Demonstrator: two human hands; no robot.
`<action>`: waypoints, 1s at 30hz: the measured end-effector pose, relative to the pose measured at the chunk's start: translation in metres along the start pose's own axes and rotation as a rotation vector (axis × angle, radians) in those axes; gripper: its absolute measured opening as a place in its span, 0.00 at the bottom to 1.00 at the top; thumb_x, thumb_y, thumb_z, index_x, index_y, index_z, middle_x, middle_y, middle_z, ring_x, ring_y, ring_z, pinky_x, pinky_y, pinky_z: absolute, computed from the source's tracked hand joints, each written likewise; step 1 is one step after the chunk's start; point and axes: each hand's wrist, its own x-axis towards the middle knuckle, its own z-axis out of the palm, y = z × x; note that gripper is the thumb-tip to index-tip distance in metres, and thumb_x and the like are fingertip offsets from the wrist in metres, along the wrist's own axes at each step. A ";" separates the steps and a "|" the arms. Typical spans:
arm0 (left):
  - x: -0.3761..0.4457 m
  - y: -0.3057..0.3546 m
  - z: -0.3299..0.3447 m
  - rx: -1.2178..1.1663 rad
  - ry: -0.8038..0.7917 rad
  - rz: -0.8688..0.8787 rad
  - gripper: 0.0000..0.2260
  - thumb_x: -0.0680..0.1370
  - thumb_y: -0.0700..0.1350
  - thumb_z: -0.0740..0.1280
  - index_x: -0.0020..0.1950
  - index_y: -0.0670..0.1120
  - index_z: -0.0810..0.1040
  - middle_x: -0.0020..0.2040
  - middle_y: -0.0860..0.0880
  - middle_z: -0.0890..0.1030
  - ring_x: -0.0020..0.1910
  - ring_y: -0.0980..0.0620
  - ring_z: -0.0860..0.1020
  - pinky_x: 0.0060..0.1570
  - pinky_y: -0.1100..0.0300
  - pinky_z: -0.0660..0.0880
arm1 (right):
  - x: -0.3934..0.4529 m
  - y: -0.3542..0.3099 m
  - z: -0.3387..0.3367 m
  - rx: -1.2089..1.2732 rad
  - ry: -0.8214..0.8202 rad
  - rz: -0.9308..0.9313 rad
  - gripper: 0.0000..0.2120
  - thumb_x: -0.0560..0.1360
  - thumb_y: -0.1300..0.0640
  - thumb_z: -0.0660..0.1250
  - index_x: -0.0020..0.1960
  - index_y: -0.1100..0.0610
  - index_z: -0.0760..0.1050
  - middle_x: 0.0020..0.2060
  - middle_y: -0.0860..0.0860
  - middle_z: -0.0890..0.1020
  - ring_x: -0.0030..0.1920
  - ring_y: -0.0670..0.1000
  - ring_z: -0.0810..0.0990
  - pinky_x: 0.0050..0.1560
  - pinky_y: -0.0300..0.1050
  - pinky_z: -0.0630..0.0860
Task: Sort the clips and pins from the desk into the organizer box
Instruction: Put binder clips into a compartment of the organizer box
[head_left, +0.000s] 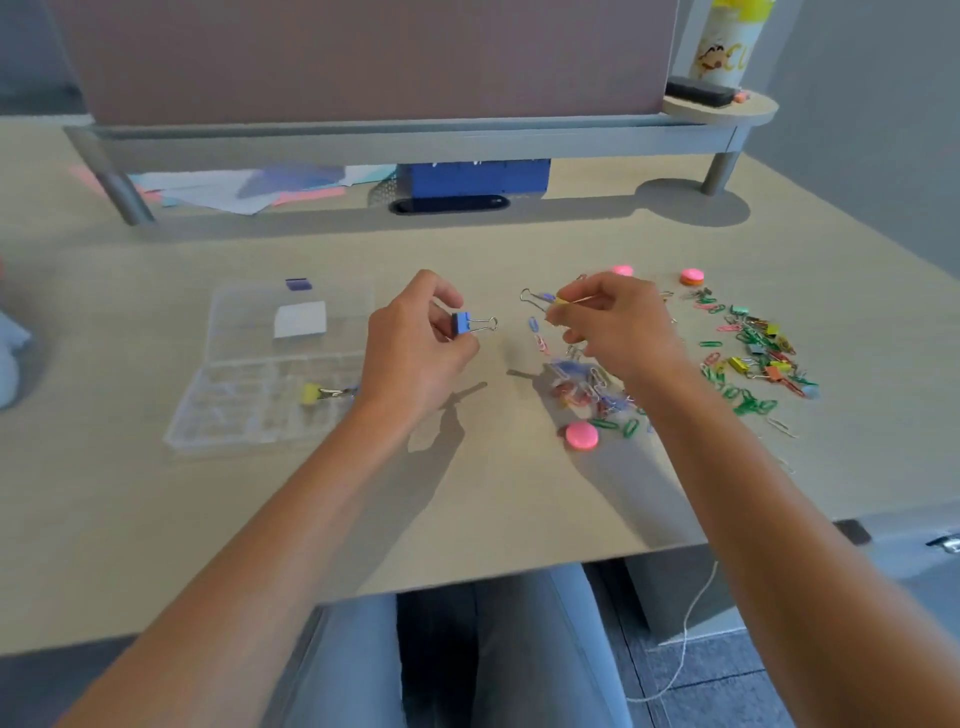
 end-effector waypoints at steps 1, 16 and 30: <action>-0.006 -0.005 -0.012 -0.005 0.008 0.007 0.11 0.70 0.37 0.73 0.50 0.48 0.79 0.38 0.53 0.80 0.34 0.55 0.78 0.37 0.64 0.74 | -0.007 -0.006 0.009 0.003 -0.008 -0.013 0.07 0.72 0.60 0.76 0.48 0.57 0.82 0.36 0.51 0.85 0.28 0.43 0.79 0.29 0.35 0.72; -0.047 -0.104 -0.135 0.071 0.110 0.060 0.13 0.73 0.39 0.72 0.57 0.48 0.84 0.46 0.55 0.81 0.42 0.59 0.78 0.44 0.76 0.68 | -0.060 -0.043 0.144 -0.164 -0.186 -0.041 0.04 0.71 0.55 0.78 0.44 0.52 0.84 0.36 0.48 0.84 0.34 0.46 0.80 0.29 0.34 0.72; -0.038 -0.121 -0.133 0.041 0.078 0.108 0.11 0.74 0.40 0.71 0.56 0.47 0.84 0.49 0.54 0.84 0.47 0.56 0.81 0.48 0.77 0.67 | -0.056 -0.048 0.165 -0.297 -0.219 -0.084 0.01 0.71 0.56 0.77 0.40 0.52 0.86 0.30 0.45 0.82 0.28 0.40 0.76 0.32 0.34 0.72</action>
